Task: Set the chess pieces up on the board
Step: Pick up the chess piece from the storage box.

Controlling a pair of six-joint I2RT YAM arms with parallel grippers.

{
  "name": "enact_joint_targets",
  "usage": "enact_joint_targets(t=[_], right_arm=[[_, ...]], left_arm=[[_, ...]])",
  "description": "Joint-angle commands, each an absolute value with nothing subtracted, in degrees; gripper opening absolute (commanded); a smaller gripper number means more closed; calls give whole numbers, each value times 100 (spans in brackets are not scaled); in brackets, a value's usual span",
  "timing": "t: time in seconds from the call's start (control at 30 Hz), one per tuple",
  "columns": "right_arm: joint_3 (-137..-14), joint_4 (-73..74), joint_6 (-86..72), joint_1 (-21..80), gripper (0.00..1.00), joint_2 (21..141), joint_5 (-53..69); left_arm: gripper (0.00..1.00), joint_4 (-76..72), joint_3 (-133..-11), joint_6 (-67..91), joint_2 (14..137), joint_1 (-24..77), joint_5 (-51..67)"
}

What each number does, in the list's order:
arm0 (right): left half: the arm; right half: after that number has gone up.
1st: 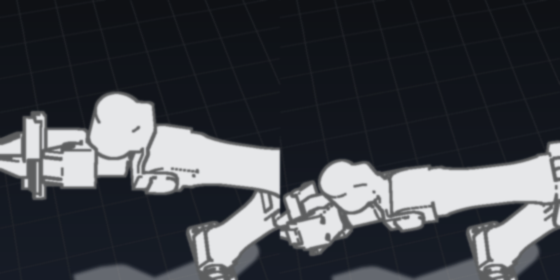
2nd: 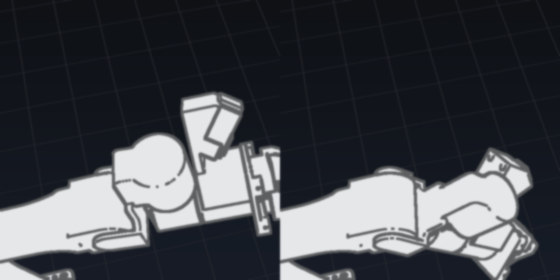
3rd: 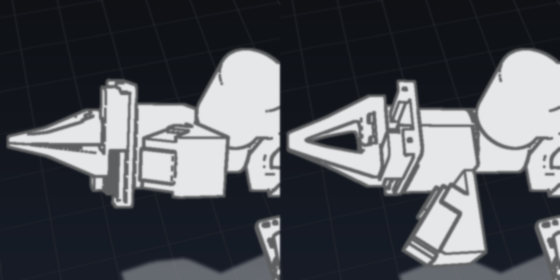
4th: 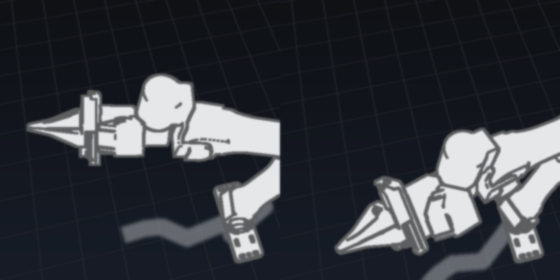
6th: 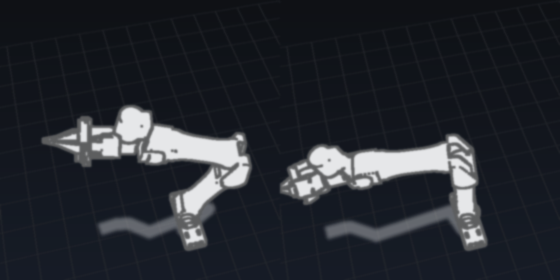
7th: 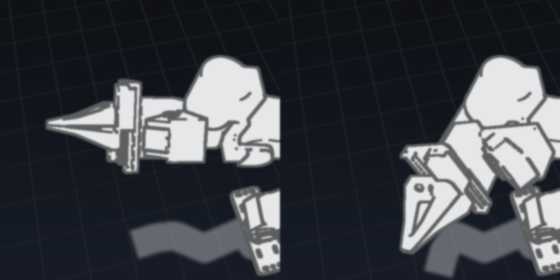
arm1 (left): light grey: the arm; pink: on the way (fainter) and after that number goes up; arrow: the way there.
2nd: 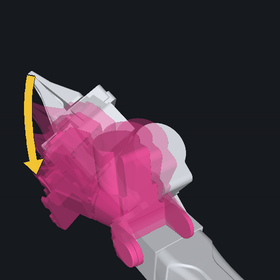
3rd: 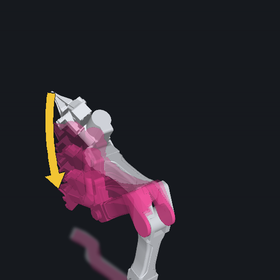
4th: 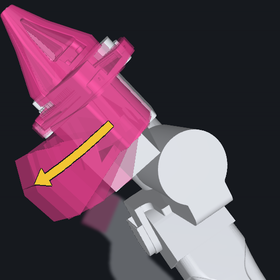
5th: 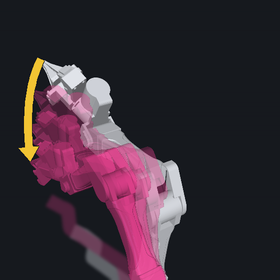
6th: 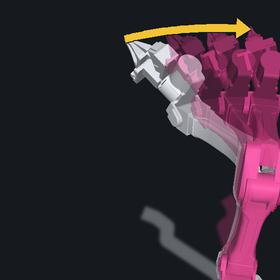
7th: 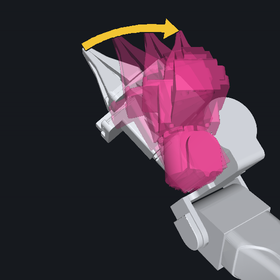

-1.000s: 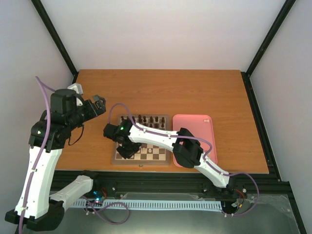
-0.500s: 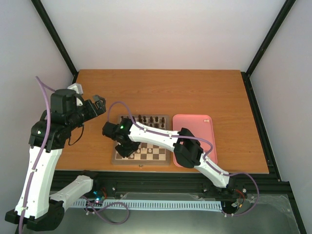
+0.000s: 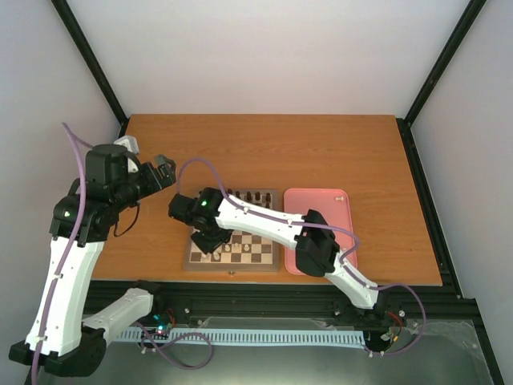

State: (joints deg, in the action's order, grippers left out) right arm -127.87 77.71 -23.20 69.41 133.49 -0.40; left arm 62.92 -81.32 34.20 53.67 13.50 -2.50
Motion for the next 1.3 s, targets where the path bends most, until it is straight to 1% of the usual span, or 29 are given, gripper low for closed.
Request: enact_joint_targets(t=[0.0,0.03,0.13,0.33,0.5,0.67,0.8,0.9,1.03,1.27], right_arm=[[-12928,8149,-2439,6879,31,12758,-385],[-12891,8220,-2474,6859,33,12661,-439],[-12465,8260,-2639,6726,35,12193,-596],[-10559,7975,-2971,6126,38,10843,-726],[-8749,7710,-3142,5191,40,9629,-700],[-7429,7525,-3189,4173,43,8733,-643],[-6454,7151,-3165,3634,43,8146,-208],[-6179,7056,-3201,3604,41,8043,-124],[-6173,6913,-3076,3625,37,7986,16],[-6275,6802,-3039,4055,36,7970,245]], left_arm=[[100,6227,-8345,3249,5428,1309,-178],[100,6235,-8371,3237,5450,1314,-180],[100,6224,-8438,3211,5501,1317,-161],[100,6231,-8629,3158,5645,1315,-49],[100,6195,-8663,3159,5725,1307,11],[100,6118,-8509,3208,5774,1303,154],[100,6092,-8416,3195,5815,1314,210],[100,6089,-8365,3197,5851,1314,236],[100,6065,-8304,3232,5893,1312,313],[100,6064,-8186,3226,5907,1310,312]])
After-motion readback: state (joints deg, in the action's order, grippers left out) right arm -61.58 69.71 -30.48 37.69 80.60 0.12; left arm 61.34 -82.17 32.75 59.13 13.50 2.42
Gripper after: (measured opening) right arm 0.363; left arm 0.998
